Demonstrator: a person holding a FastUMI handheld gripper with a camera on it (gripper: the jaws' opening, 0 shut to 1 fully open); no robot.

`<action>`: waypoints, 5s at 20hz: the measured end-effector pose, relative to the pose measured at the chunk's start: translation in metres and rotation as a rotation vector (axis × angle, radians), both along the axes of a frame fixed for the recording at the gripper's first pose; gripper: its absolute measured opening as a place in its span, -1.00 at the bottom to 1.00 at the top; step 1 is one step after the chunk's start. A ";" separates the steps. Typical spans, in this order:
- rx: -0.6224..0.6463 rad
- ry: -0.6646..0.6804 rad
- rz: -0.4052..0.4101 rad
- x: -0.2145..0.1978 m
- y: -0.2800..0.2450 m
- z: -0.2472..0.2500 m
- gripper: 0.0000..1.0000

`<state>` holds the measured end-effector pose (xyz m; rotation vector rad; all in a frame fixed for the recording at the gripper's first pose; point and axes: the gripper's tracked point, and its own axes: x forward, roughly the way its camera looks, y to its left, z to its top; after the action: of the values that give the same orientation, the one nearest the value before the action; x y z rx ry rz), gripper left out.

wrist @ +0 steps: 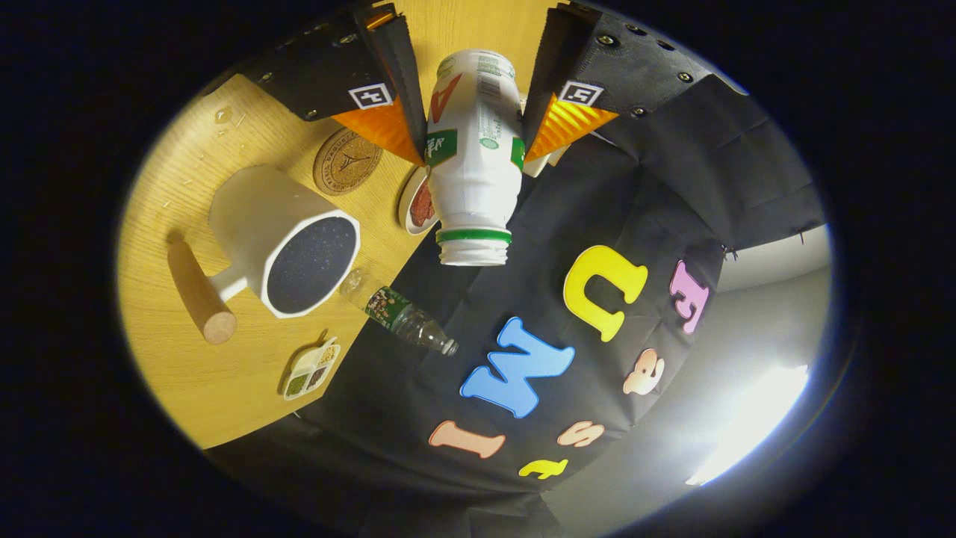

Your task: Take the bottle from table, then pour the juice into the cup, finally place the bottle on the coaster

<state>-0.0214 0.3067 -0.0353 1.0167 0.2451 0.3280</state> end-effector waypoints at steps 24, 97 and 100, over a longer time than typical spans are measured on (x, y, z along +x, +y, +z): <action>0.402 0.042 -0.054 0.008 -0.006 0.011 0.31; 0.788 0.041 -0.117 0.008 -0.017 0.017 0.31; 0.802 0.037 -0.117 0.009 -0.017 0.017 0.30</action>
<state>-0.0122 0.2893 -0.0186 1.8213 0.0788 0.3039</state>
